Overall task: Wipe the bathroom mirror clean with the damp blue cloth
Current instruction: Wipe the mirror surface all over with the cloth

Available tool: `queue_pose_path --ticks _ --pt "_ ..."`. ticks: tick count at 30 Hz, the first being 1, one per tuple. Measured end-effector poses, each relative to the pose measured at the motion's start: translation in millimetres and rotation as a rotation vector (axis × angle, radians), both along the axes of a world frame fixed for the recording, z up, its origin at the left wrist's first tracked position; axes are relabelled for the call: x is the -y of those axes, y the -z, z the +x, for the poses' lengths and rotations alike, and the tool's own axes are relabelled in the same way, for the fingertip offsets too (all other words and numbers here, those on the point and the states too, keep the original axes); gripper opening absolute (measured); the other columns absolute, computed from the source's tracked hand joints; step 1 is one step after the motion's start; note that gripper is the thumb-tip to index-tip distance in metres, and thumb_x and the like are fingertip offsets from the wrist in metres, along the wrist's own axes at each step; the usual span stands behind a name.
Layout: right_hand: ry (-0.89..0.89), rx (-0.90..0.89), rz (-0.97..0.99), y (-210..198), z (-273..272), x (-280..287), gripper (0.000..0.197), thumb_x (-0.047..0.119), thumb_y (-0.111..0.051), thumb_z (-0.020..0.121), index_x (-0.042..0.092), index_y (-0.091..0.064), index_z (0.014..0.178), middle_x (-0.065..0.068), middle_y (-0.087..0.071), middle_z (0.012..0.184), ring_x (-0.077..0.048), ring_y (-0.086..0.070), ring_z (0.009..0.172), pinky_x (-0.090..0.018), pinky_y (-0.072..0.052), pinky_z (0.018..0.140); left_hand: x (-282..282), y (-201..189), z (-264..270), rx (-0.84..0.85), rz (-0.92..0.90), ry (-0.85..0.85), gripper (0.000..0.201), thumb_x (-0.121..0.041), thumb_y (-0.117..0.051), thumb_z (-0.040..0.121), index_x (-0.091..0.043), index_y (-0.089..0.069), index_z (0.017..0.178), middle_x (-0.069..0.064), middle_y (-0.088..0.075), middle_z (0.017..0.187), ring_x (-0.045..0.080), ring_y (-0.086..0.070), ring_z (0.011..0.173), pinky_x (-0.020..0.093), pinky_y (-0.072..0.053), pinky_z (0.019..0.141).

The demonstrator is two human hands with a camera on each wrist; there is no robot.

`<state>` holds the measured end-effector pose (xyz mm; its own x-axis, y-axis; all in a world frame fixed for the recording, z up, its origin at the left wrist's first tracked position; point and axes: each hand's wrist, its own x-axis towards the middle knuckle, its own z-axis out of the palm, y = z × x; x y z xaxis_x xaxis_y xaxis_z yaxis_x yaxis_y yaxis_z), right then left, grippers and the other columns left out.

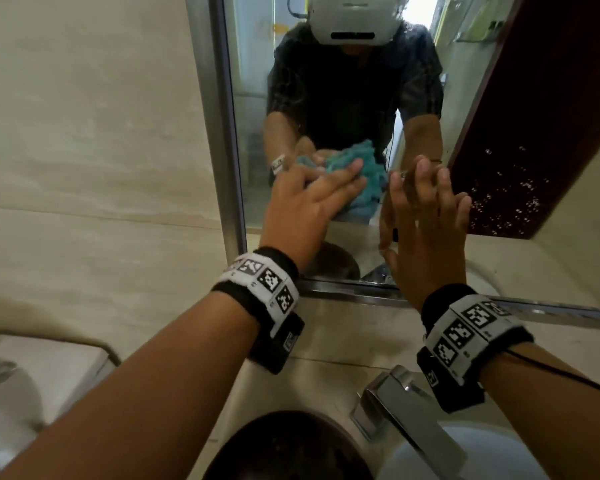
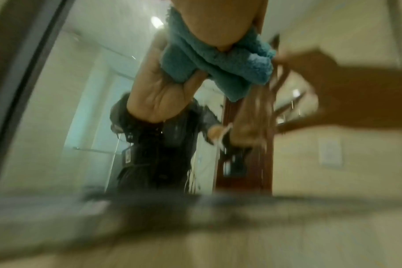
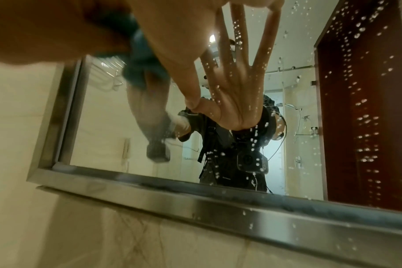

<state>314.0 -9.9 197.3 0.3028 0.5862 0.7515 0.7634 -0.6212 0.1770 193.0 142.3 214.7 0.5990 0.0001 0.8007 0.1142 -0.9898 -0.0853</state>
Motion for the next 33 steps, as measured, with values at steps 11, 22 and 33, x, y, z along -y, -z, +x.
queue_pose_path --ticks 11,22,33 --pt "0.004 -0.028 -0.023 3 3 -2 0.108 0.037 -0.075 0.071 0.02 -0.004 0.149 -0.01 0.004 0.153 -0.032 0.003 0.141 -0.062 -0.014 0.109 -6 46 -33 -0.376 0.302 -0.149 0.062 -0.019 -0.073 0.069 -0.032 -0.055 0.127 -0.009 -0.056 0.13 0.027 -0.054 0.097 0.044 -0.05 0.08" --pt "0.008 -0.049 -0.073 4 2 1 0.112 0.043 -0.076 0.067 0.02 -0.004 0.15 -0.008 0.005 0.153 -0.032 0.002 0.141 -0.062 -0.012 0.11 18 101 -32 -0.308 0.023 -0.116 0.073 -0.012 -0.084 0.057 -0.025 -0.059 0.125 0.0 -0.061 0.123 0.027 -0.061 0.087 0.044 -0.054 0.073" --pt "-0.111 -0.312 -0.083 -13 -21 10 0.104 0.029 -0.079 0.067 0.024 -0.014 0.149 -0.008 -0.001 0.156 -0.031 -0.002 0.142 -0.057 -0.018 0.111 11 60 -93 -0.248 -0.085 -0.169 0.045 -0.003 -0.08 0.065 -0.017 -0.07 0.107 0.005 -0.067 0.115 0.029 -0.055 0.072 0.035 -0.051 0.065"
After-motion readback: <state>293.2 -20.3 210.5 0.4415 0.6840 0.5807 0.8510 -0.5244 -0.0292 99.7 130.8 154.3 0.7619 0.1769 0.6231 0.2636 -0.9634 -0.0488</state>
